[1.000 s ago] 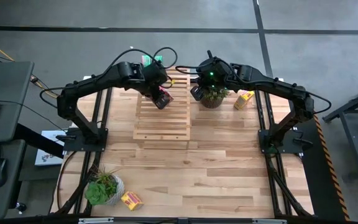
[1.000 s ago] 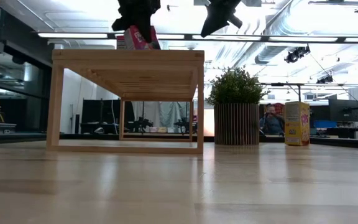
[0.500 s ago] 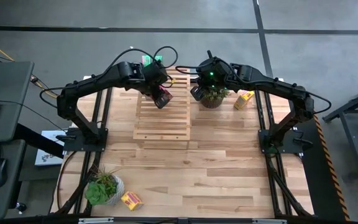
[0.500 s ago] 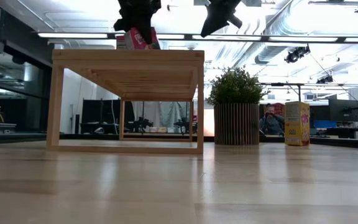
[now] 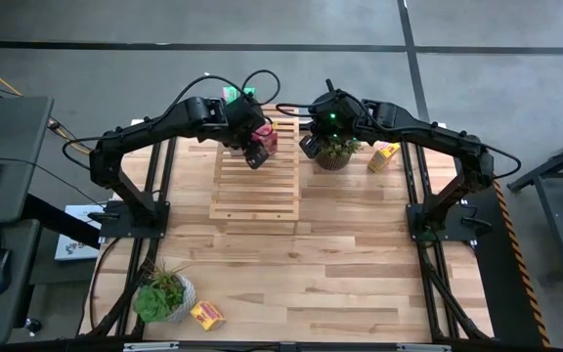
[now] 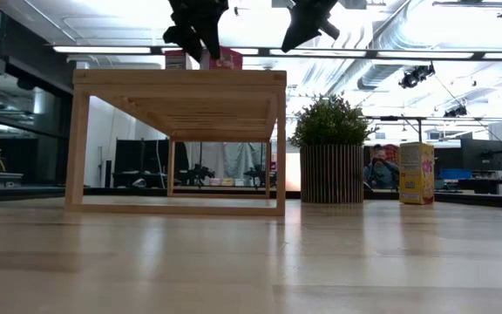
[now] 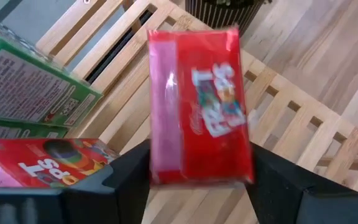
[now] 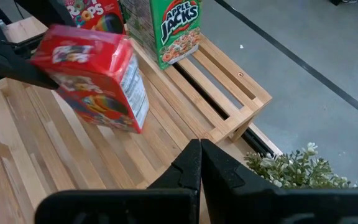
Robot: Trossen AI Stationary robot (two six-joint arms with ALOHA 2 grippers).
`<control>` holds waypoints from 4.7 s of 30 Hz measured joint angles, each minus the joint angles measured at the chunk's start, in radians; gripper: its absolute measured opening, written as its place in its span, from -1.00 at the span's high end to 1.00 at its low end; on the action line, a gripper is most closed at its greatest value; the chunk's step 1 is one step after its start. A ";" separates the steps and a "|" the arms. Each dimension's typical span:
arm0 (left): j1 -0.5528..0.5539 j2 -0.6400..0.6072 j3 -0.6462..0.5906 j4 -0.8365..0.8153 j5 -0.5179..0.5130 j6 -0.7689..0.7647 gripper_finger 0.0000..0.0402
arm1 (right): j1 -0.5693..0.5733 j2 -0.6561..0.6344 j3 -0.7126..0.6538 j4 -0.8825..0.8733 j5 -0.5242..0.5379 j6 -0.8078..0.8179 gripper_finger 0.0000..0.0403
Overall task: Stack cereal on shelf
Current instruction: Put the red cereal box on the shelf aligned with the other red cereal box
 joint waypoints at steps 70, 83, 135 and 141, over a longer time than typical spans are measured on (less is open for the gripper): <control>-0.255 -0.776 -0.724 0.506 -0.365 -0.286 1.00 | -0.061 0.245 0.000 0.407 -0.307 -0.169 1.00; -0.255 -0.777 -0.724 0.460 -0.338 -0.286 1.00 | -0.066 0.223 0.000 0.166 -0.312 -0.190 1.00; -0.256 -0.778 -0.723 0.441 -0.372 -0.259 1.00 | 0.001 0.283 0.000 0.388 -0.253 -0.166 1.00; -0.256 -0.778 -0.723 0.427 -0.373 -0.260 1.00 | 0.002 0.304 0.000 0.414 -0.267 -0.145 1.00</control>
